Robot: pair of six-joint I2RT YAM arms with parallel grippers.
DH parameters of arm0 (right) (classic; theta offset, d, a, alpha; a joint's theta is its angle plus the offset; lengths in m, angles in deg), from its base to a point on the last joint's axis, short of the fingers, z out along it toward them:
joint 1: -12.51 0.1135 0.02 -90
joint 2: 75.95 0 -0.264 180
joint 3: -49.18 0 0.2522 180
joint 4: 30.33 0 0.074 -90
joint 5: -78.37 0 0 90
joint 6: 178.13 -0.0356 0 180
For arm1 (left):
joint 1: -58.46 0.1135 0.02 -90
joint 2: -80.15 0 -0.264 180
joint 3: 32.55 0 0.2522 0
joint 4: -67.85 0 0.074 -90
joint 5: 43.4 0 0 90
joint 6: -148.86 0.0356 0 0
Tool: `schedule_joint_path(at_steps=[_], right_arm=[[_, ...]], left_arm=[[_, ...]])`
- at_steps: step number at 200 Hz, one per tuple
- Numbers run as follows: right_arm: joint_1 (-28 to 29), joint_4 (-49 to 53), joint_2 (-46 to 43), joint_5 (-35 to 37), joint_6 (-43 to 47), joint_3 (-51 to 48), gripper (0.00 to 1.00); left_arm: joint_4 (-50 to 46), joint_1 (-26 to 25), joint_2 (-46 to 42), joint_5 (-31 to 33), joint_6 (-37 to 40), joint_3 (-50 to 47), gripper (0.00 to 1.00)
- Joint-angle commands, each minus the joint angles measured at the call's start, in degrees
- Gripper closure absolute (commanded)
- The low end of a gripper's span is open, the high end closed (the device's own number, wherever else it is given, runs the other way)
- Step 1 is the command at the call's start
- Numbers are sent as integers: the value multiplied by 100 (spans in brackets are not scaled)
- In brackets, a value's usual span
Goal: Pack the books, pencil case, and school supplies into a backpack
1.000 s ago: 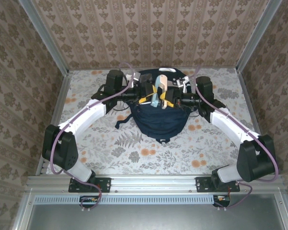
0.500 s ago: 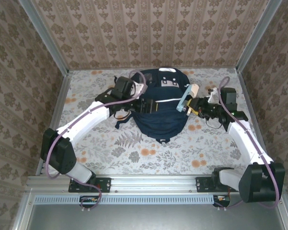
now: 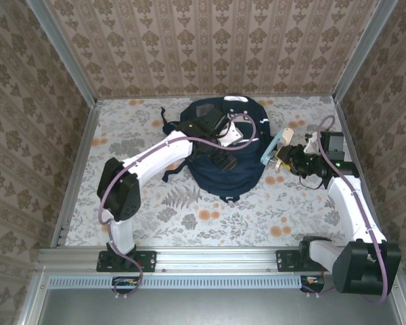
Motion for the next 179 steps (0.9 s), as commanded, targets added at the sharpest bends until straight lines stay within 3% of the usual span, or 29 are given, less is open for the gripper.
schedule_joint_path(at_steps=[1,30,48,70,125,179], right_arm=[[-38,54,-204,-43,121,-26,80],[-38,27,-227,-80,77,-47,80],[-38,-7,-249,-102,46,-53,80],[-38,-34,-257,-135,16,-61,80],[-32,-69,-289,-208,-54,-88,79],[-13,-166,-319,-309,-134,-166,80]], left_arm=[[-515,32,129,378,619,447,20],[-707,177,281,423,556,748,32],[-800,276,237,90,529,875,38],[-898,378,228,-235,537,1037,39],[-1005,474,377,-214,584,1157,48],[-545,346,343,688,1363,533,46]])
